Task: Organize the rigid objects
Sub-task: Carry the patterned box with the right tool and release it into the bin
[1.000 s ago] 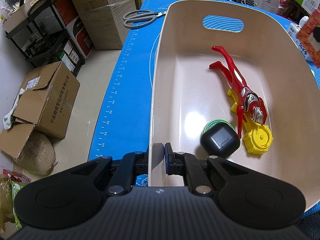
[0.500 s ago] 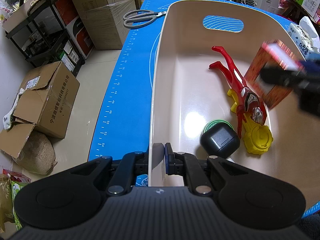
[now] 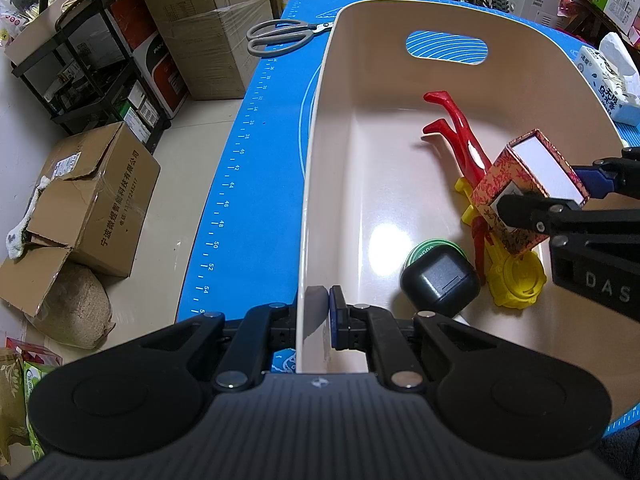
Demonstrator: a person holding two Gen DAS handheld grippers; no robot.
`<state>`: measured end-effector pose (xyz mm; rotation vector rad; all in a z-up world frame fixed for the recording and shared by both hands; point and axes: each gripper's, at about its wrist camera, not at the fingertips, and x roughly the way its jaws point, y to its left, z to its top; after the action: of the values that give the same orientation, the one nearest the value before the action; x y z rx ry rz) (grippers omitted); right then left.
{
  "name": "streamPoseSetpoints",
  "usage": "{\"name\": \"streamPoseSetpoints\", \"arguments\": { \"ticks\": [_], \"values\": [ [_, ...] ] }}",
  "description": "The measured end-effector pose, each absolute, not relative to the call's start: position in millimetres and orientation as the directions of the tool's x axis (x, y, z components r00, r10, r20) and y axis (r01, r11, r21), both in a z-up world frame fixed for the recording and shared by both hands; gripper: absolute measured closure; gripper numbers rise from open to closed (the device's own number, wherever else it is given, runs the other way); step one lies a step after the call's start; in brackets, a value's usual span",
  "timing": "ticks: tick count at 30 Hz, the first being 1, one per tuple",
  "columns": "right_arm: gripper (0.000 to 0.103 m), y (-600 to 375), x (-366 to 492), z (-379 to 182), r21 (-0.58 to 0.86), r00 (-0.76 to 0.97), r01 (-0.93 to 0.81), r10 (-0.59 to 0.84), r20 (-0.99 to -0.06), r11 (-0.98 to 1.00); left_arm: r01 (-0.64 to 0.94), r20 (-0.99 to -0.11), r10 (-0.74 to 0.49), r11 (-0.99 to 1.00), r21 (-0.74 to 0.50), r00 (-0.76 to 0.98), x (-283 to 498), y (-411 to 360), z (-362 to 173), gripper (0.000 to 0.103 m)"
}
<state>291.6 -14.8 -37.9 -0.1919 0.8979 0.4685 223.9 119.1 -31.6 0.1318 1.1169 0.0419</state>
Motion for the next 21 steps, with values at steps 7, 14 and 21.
{"name": "streamPoseSetpoints", "arguments": {
  "ticks": [7,14,21],
  "values": [
    [0.053,-22,294,-34,0.08,0.531,-0.452,0.34,-0.777,0.888,0.033,-0.893,0.099,0.992,0.126,0.439,224,119,-32,0.091],
    [0.052,-46,294,-11,0.123,0.595,-0.391,0.352,-0.722,0.912,0.032,-0.893,0.1,0.991,0.127,0.439,224,119,-32,0.091],
    [0.052,-87,300,4,0.141,0.662,-0.292,0.307,-0.684,0.946,0.033,-0.893,0.1,0.991,0.127,0.439,224,119,-32,0.091]
  ]
}}
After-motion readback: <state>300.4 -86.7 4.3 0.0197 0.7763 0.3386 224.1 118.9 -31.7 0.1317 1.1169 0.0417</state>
